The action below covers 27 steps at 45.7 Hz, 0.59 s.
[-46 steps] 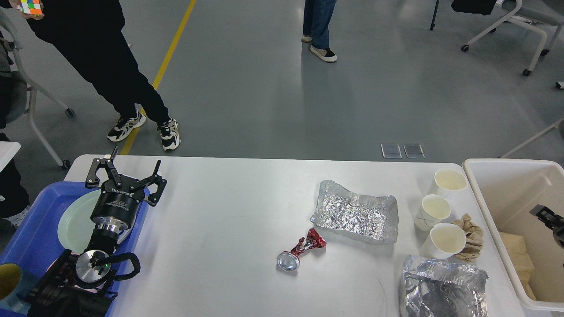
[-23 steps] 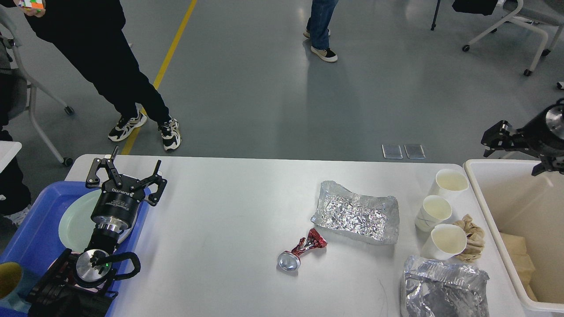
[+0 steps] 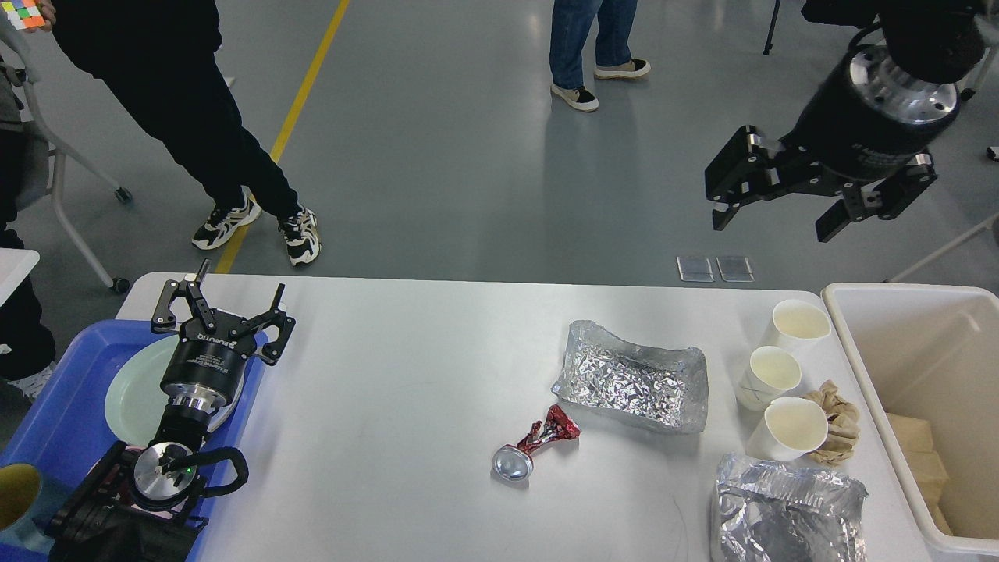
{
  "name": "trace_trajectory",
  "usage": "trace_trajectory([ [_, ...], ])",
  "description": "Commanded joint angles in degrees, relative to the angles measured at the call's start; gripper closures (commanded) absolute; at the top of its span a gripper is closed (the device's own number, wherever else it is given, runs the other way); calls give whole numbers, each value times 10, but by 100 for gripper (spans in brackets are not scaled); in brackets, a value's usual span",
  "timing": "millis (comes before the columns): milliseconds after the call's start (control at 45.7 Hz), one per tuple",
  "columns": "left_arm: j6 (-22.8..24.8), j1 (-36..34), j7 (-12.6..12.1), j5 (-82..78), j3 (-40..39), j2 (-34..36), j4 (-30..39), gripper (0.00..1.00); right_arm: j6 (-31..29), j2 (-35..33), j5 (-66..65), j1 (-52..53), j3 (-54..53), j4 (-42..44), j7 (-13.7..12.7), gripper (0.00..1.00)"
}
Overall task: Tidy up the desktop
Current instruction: 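Raise the right gripper out of the bin toward the paper cups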
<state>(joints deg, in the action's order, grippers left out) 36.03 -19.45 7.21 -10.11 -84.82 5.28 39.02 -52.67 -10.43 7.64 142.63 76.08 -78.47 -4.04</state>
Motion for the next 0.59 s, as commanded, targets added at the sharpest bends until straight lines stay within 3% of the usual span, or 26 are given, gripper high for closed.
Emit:
trace_trajectory([
  [0,0,-1,0,0,0,0,0,4,10,-2,0,40,-35,-61,-3,0],
  [569,0,-1,0,0,0,-1,0,4,35,-32,7,44,-23,-83,-2,0],
])
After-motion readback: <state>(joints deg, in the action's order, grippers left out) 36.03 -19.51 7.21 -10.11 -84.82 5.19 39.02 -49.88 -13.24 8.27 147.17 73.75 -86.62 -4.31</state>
